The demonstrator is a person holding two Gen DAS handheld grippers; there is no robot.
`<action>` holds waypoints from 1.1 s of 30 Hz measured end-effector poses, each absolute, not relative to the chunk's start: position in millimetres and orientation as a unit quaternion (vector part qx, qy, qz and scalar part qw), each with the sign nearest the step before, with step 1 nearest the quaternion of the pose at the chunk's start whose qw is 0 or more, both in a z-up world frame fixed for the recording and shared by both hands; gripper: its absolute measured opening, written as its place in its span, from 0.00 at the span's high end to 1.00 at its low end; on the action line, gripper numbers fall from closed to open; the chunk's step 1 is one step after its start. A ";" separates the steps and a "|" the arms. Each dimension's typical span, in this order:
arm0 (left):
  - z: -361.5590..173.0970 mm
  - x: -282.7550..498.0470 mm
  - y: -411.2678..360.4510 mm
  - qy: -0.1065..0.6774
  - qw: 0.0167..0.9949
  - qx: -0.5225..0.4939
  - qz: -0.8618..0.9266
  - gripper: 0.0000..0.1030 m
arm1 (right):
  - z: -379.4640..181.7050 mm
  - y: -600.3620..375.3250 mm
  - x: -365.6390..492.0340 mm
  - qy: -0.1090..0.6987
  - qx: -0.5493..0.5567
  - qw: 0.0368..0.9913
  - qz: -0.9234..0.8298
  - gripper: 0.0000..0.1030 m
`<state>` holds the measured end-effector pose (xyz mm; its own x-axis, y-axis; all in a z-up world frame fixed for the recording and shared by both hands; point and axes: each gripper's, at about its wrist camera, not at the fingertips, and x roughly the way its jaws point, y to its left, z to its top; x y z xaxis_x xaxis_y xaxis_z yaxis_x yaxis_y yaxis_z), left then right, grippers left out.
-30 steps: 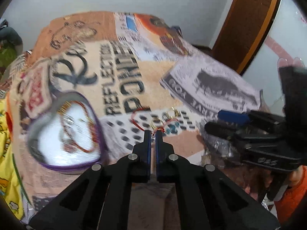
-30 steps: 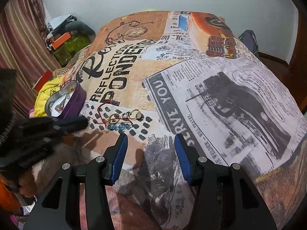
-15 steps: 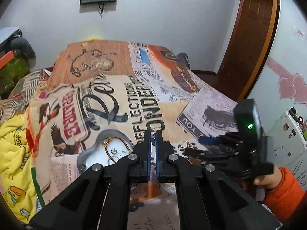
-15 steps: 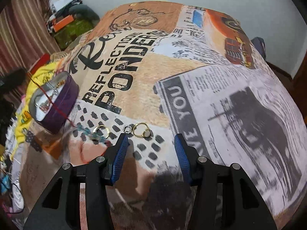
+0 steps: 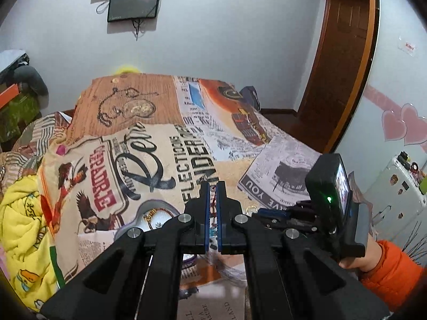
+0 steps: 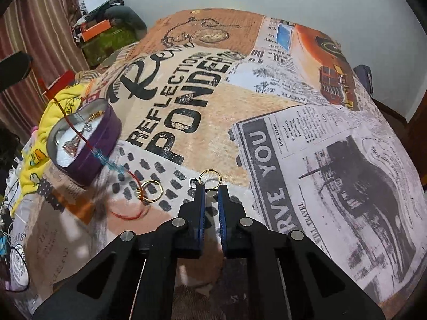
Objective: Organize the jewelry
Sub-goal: 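Lift the earring with the left tool while the right tool carries the hoop toward the tin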
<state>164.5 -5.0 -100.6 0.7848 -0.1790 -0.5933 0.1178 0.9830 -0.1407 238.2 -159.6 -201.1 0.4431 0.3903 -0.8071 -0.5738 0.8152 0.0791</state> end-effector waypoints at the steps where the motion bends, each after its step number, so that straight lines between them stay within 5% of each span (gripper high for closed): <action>1: -97.6 163.0 -4.7 0.315 0.945 -0.048 -0.078 0.98 | -198.4 -160.3 236.2 0.441 -0.102 0.844 0.287 0.92; 21: -23.0 132.1 30.5 0.232 0.971 -0.044 -0.029 0.98 | -120.4 -140.0 198.8 0.350 -0.067 0.874 0.329 0.92; 33: -49.2 134.2 56.8 0.264 0.963 -0.056 -0.010 0.98 | -117.3 -104.4 187.3 0.340 -0.062 0.862 0.371 0.92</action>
<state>134.2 56.8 -49.2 0.8600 -0.0498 -0.5079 -0.0097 0.9935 -0.1137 187.3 -104.4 -117.3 0.4934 0.5967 -0.6329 -0.6812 0.7175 0.1454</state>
